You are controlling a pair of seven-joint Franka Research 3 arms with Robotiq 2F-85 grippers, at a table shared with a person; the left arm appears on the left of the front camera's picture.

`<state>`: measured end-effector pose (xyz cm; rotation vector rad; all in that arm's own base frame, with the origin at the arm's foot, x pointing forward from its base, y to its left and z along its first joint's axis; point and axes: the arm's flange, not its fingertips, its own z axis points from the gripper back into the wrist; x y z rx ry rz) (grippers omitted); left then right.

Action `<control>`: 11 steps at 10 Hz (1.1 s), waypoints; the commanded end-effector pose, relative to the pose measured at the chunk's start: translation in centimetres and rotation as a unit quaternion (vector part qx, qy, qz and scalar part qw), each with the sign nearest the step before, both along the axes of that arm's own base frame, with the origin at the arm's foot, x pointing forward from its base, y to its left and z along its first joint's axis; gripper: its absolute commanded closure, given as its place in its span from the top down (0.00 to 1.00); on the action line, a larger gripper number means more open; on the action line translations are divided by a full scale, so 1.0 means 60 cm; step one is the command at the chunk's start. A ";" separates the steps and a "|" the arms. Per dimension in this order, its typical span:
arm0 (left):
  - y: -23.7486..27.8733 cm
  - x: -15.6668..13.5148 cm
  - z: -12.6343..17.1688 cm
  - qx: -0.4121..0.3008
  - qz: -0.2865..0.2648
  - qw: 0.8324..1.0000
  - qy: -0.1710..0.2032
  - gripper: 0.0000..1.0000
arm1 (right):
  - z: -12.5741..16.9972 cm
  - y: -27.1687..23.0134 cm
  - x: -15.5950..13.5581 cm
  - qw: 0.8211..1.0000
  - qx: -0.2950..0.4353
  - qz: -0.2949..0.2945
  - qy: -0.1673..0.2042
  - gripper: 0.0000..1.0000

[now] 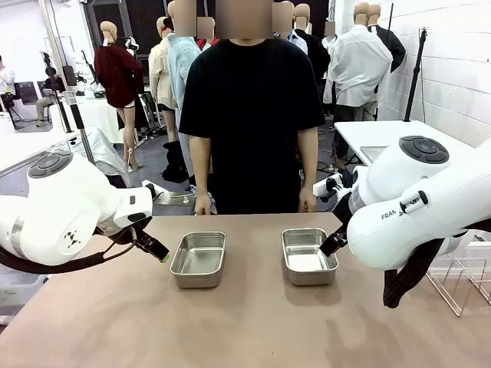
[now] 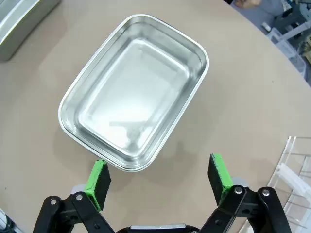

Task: Place the bread in airtight containers.
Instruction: Lift both Airtight Container.

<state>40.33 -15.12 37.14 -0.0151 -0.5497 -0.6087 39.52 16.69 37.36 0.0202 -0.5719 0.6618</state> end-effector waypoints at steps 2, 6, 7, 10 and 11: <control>0.000 0.000 0.000 0.000 0.000 1.000 0.000 1.00 | 0.000 0.000 0.000 1.000 0.000 0.000 0.000 1.00; 0.000 0.000 0.000 0.000 0.000 1.000 0.000 1.00 | 0.000 0.000 0.000 1.000 0.000 0.000 0.000 1.00; 0.000 0.000 0.000 0.000 0.000 1.000 0.000 1.00 | 0.000 0.000 0.000 1.000 0.000 0.000 0.000 1.00; 0.000 0.000 0.000 0.000 0.000 1.000 0.000 1.00 | 0.000 0.000 0.000 1.000 0.000 0.000 0.000 1.00; 0.000 0.000 0.000 0.000 0.000 1.000 0.000 1.00 | 0.000 0.000 0.000 1.000 0.000 0.000 0.000 1.00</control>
